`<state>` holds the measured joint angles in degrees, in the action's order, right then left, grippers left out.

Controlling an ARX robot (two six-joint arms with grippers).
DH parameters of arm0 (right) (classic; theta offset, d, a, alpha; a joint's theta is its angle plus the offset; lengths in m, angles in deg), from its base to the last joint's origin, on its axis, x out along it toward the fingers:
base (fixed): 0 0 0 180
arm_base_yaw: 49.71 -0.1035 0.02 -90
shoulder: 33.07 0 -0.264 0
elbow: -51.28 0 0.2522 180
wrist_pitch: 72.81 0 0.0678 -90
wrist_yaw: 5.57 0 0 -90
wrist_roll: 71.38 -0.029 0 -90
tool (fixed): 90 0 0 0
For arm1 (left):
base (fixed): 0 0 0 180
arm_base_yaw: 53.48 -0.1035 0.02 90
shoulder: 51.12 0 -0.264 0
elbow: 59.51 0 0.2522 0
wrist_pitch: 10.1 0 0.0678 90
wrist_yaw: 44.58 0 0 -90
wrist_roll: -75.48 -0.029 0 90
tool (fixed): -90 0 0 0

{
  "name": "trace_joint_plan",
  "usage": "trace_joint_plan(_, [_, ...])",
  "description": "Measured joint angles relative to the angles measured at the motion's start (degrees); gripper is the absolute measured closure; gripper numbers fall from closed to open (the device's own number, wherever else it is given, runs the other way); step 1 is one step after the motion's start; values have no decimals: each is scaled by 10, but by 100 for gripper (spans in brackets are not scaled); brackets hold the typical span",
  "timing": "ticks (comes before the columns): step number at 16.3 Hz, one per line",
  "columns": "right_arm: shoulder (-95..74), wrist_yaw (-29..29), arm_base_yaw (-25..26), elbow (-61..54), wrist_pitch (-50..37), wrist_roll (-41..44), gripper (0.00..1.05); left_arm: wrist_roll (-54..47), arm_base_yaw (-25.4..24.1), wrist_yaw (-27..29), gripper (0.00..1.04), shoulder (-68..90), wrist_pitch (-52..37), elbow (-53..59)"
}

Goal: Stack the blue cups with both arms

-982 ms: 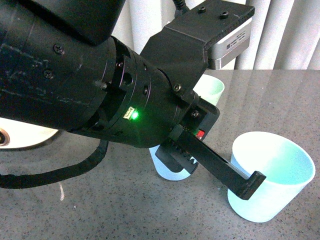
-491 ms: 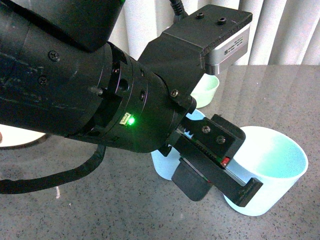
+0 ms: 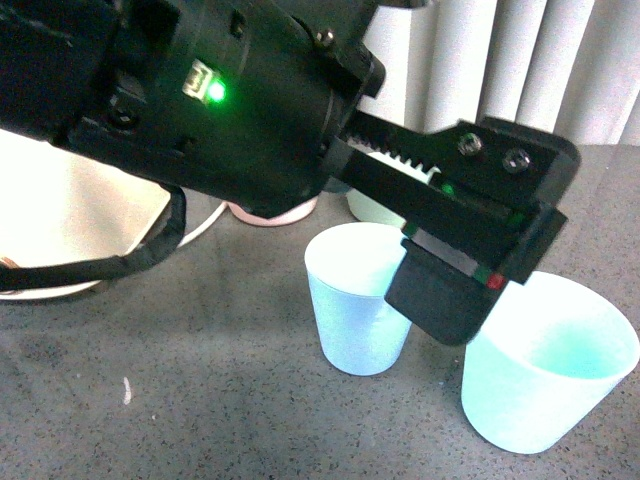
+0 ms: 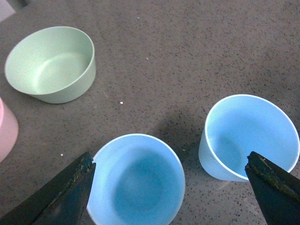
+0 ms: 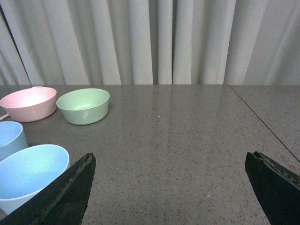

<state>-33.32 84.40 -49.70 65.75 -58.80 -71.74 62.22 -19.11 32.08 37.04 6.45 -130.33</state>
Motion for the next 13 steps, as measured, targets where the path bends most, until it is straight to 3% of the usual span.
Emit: trace_joint_plan(13, [0,0,0,0,0,0,7,8,-46,-14,7,-23,2,-3])
